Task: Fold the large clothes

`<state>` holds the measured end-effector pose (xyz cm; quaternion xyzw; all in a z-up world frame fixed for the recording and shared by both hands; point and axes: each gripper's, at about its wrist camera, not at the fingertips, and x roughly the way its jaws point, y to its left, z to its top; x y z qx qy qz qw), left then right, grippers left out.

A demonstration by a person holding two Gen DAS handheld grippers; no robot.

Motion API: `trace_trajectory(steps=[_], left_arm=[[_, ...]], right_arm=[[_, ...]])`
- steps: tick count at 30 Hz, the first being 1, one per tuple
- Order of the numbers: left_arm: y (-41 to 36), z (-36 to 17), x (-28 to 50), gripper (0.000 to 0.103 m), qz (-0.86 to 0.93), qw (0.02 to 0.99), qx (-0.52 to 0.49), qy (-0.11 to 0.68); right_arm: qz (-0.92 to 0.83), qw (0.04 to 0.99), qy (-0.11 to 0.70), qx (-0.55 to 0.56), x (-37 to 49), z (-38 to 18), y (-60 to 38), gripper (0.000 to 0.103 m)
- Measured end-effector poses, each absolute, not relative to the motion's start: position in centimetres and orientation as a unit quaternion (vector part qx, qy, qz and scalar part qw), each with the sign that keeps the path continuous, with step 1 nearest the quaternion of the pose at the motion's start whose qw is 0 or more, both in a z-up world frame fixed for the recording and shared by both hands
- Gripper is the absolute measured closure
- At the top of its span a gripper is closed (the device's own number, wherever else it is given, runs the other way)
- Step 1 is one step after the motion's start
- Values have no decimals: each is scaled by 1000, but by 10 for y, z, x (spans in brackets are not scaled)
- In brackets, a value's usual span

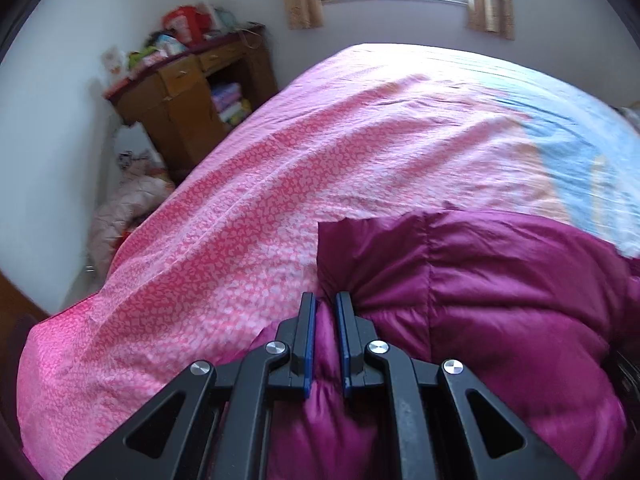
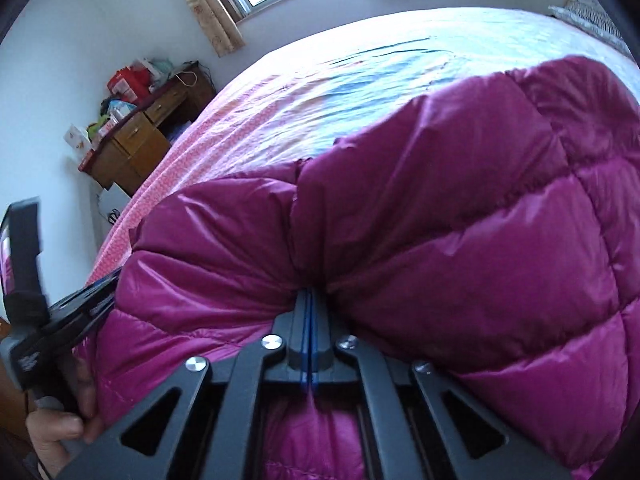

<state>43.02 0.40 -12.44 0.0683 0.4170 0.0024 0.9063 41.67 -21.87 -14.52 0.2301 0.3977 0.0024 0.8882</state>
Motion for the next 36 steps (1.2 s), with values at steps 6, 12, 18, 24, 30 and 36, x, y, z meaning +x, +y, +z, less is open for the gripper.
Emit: trace_trajectory(steps=[6,12,18,24,30,36], left_arm=[[46,-86,356,93,-21,922,43,385],[98,-112,291,92,-16,910,-55,412],[105,-115,264,92,-34,914,-101,392],[112,-120,241,92,-23,910,-160,382],[119,-121,221,92,-20,906,-215,363],[116,-117,207,92,-31,907,-245,342]], right_arm=[[8,887,396,238,409,-145,-220,103],[-14,877,428,218,409,-128,-217,97],[43,919,344,185,332,-72,-177,90],[45,903,375,206,298,-117,-153,90],[39,900,373,221,300,-144,-160,103],[42,902,367,224,298,-142,-161,103]])
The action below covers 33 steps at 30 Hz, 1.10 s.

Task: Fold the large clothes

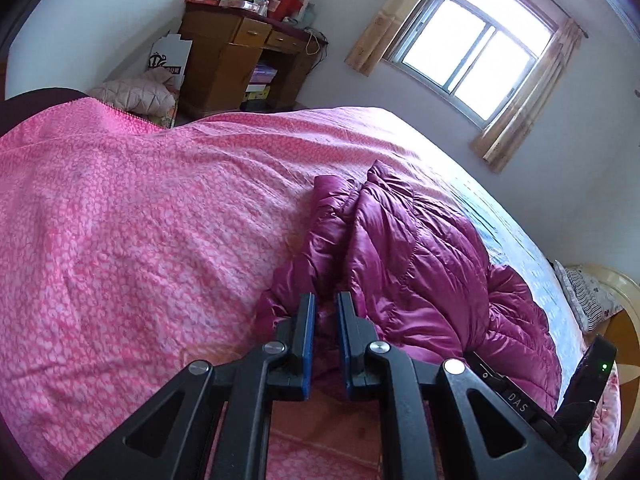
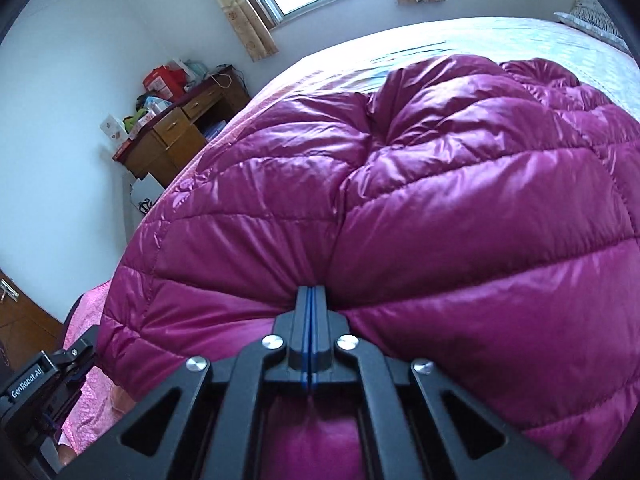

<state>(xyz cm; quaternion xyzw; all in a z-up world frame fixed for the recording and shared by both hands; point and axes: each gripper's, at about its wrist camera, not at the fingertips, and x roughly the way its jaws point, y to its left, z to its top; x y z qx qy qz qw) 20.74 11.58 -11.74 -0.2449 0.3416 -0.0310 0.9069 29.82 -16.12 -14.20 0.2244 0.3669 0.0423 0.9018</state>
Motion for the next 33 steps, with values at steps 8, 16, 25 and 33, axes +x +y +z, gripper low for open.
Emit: trace_trajectory(steps=[8,16,25,33], left_arm=[[130,-108,183,92,-25,913,-255,317],[106,-136,210,87,-45,898,-258,353],[106,-99,186,84,-78,925,-246,277],[104,-131,201,37,-83,902,-276,321]], right_arm=[[45,903,362,227,288,-146,-165,103],[48,903,361,230,286,-145,-166,103],[51,902,359,234,284,-144,-167,103],[52,902,359,235,285,-144,-167,103]])
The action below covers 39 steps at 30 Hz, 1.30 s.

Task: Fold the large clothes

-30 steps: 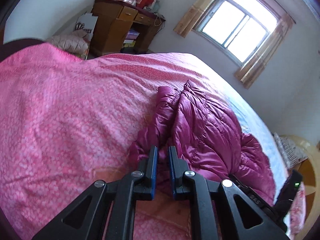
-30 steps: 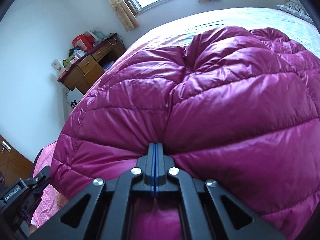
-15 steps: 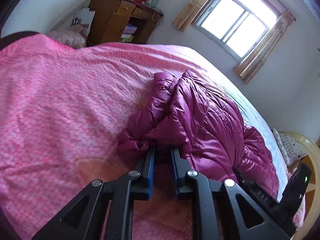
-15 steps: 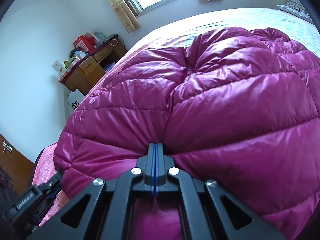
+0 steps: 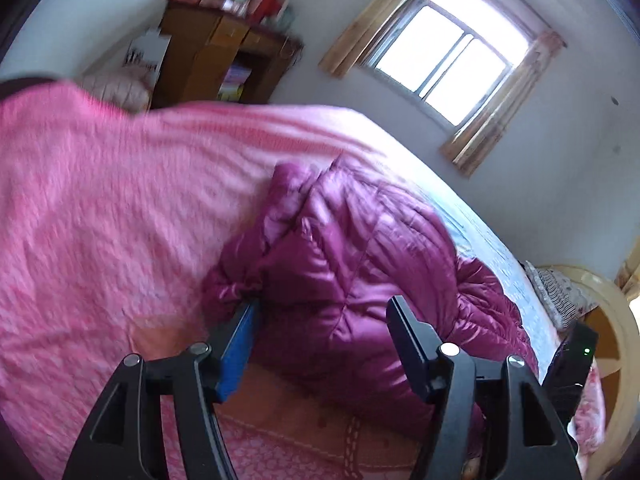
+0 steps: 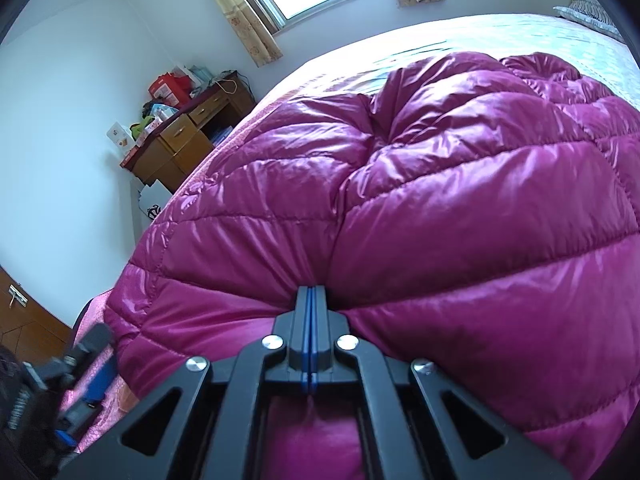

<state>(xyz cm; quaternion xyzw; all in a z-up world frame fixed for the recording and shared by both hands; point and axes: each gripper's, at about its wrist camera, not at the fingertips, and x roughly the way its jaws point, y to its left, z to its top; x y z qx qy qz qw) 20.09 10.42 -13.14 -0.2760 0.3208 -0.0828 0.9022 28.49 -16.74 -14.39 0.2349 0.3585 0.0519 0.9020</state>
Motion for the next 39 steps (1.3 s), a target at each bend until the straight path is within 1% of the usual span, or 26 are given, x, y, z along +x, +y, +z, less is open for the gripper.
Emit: trace_trajectory(steps=[4,7,8,9,10,11,12,14,20,23,25,26,27,30,33,35,37,39], left_arm=[[114,-127,191,37,-48,907,-280,310],[124,-130,182,37,-13,901,-302,310],[125,-134,184,35,-15,895,-316,313],[124,-140,187,31,-23,887,-329,323],[122,-146,191,31,-25,881,-332,336],[119,-145,190,30,-20,886,-324,330],[115,-143,190,25,-15,893,-314,321],[108,-140,200,22,-18,896,-308,319],[109,-139,250,21,-13,881,-347,320],[99,-135,262,22,-13,890,-315,328],[91,-130,263,39,-27,900,-287,326],[88,-126,261,54,-42,906,-277,318],[83,-119,260,63,-51,911,-262,314],[68,-99,260,71,-72,924,-214,307],[43,-70,252,75,-102,942,-147,284],[23,-54,245,76,-127,950,-104,268],[2,-38,235,76,-152,956,-58,244],[-20,-23,220,76,-179,960,-9,213]], right_arm=[[52,902,358,235,285,-144,-167,103],[54,902,358,237,285,-143,-169,103],[54,902,358,237,284,-143,-169,103],[54,902,358,237,285,-142,-169,103],[54,902,358,237,285,-142,-169,103],[54,902,358,237,285,-143,-169,103],[54,902,358,237,285,-143,-169,103],[55,902,358,237,285,-142,-169,103],[54,902,357,237,285,-143,-169,103],[52,903,360,230,286,-142,-168,103],[51,903,362,228,286,-142,-168,103],[51,902,362,228,286,-141,-167,103],[51,902,363,227,287,-140,-167,103],[54,900,364,233,288,-139,-167,103],[64,894,367,249,290,-140,-171,103],[78,884,378,263,293,-140,-176,103],[101,865,386,303,291,-136,-188,103],[118,854,368,348,280,-129,-208,102]])
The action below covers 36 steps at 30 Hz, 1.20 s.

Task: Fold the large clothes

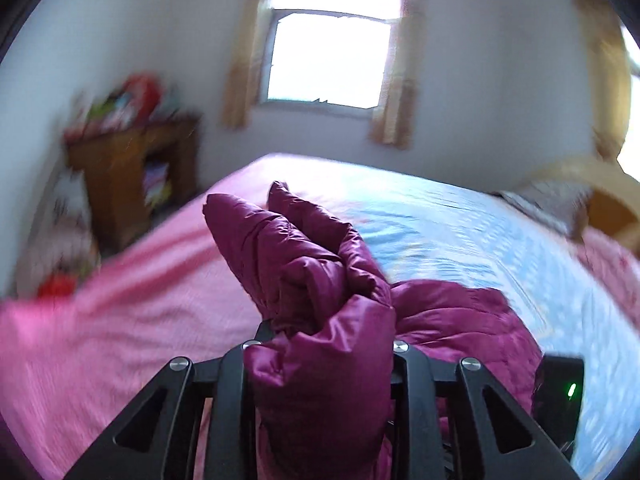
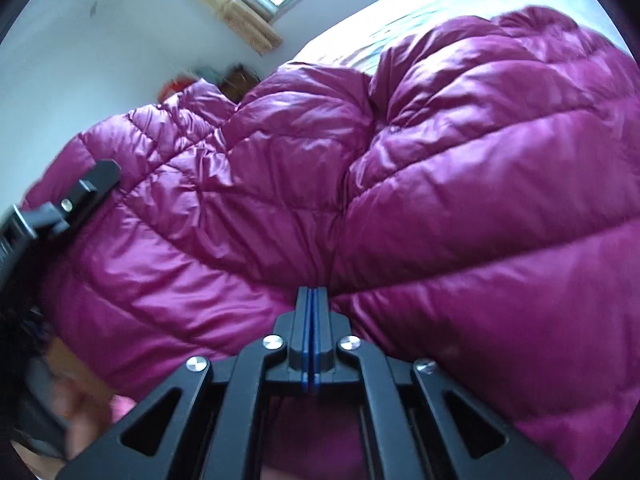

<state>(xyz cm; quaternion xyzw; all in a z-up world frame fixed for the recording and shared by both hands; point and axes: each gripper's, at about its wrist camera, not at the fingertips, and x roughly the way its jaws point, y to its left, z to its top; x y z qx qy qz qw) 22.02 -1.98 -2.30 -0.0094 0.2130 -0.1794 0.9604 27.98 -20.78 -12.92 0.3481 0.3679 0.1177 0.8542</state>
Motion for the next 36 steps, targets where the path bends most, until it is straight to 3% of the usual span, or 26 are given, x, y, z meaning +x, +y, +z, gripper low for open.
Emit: trace_trajectory(steps=[2,10,12,13,14,16,20,26,27,29,34,36], left_arm=[[-43,-12,203,76,-214,958,35,190],[-151,-36,152,76,-336,908,189,164],[-181,-62,144,76,-357,887,233,178],[-192,-74,139,76,-365,878,251,183],[-197,-84,138,76,-371,871,263,186],[-210,-106,131,76,-375,860,289,191],[-209,-123,124,76,-381,855,303,178],[-198,-114,136,76,-405,853,262,201],[-198,-114,136,76,-404,853,264,200],[-195,-113,134,76,-404,853,267,197],[-154,-88,141,70,-441,836,211,250],[-132,-73,146,60,-458,829,172,270]], right_arm=[[105,863,337,362,258,-116,-234,90],[1,894,269,358,169,-85,-342,86],[-28,901,264,344,153,-84,-360,78],[-38,902,262,341,150,-83,-365,62],[-50,903,258,339,145,-81,-373,39],[-54,906,239,345,142,-74,-378,18],[10,913,215,348,173,-57,-387,0],[58,903,315,286,279,-63,-374,2],[58,905,326,267,291,-64,-369,9],[34,905,366,217,310,-72,-358,76],[23,894,376,243,313,-90,-363,84],[16,893,378,244,313,-105,-365,84]])
